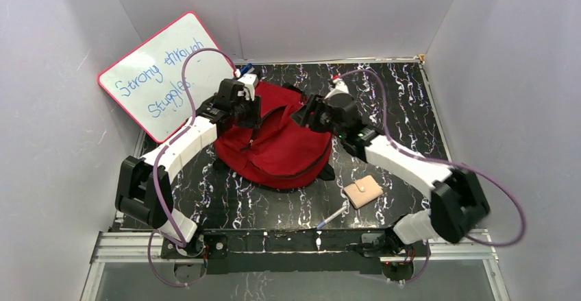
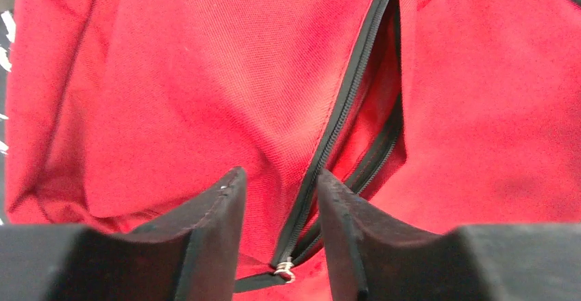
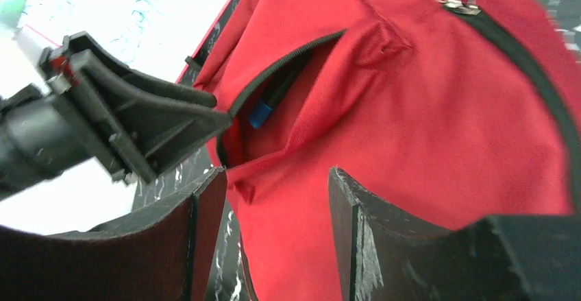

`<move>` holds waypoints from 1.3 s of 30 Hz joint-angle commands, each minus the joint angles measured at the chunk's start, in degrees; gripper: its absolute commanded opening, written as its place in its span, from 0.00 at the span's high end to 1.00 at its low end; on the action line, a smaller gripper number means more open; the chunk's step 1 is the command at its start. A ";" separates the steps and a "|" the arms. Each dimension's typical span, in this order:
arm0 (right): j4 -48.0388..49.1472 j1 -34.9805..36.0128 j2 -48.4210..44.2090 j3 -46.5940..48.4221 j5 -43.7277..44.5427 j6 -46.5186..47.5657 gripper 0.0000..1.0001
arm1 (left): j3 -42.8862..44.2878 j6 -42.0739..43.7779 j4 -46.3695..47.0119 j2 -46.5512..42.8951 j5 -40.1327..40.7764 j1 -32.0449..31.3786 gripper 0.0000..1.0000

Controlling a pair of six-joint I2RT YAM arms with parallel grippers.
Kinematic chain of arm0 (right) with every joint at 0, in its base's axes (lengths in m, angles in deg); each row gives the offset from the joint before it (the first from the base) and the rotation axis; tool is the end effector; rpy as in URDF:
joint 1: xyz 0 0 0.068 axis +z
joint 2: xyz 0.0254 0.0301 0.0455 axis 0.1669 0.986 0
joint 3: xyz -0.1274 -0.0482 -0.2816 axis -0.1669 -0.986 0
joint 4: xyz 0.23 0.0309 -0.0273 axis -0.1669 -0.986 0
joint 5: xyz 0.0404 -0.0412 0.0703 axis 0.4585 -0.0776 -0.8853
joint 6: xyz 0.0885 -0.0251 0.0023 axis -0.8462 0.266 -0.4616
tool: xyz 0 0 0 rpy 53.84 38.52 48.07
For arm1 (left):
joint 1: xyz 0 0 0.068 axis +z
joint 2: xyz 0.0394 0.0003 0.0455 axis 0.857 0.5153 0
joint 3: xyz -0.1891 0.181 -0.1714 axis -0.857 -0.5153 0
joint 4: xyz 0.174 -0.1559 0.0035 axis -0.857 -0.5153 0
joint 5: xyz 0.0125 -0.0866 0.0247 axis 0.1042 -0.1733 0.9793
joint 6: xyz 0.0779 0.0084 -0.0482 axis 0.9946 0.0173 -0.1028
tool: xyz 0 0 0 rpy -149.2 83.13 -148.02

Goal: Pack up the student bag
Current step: Place the stationery in the student bag, then pick up the stationery from the center of the board.

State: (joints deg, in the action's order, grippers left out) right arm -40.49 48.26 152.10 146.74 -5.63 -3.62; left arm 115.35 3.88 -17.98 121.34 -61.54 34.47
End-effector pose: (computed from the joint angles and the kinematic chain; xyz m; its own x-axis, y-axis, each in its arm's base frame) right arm 0.2816 0.2229 0.3208 -0.6030 0.4290 -0.6726 -0.2534 0.6964 0.6714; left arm 0.3214 -0.1499 0.3073 -0.5971 0.0866 -0.7975 0.3455 0.9250 -0.1583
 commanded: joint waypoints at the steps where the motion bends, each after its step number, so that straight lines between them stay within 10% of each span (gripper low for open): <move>1: -11.53 0.17 -13.43 -4.83 9.65 6.18 0.35 | 1.84 0.22 -0.10 -3.28 -2.68 -0.88 0.51; 11: -34.98 -1.08 -28.36 -9.93 25.23 3.15 0.31 | 4.92 -3.05 -0.31 -3.77 -3.91 -20.72 0.47; 20: -37.37 -4.77 -32.01 -10.27 24.71 1.18 0.30 | 2.83 -3.11 3.26 2.18 -6.17 -39.65 0.49; 39: -37.56 -6.52 -50.61 -17.31 26.48 -10.56 0.35 | -5.39 -3.23 14.70 14.31 -1.70 -49.13 0.51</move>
State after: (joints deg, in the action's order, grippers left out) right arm -80.38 41.88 106.50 131.81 18.85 -9.99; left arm 110.26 0.12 -5.70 134.39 -65.96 -13.99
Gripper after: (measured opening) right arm 0.659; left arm 0.500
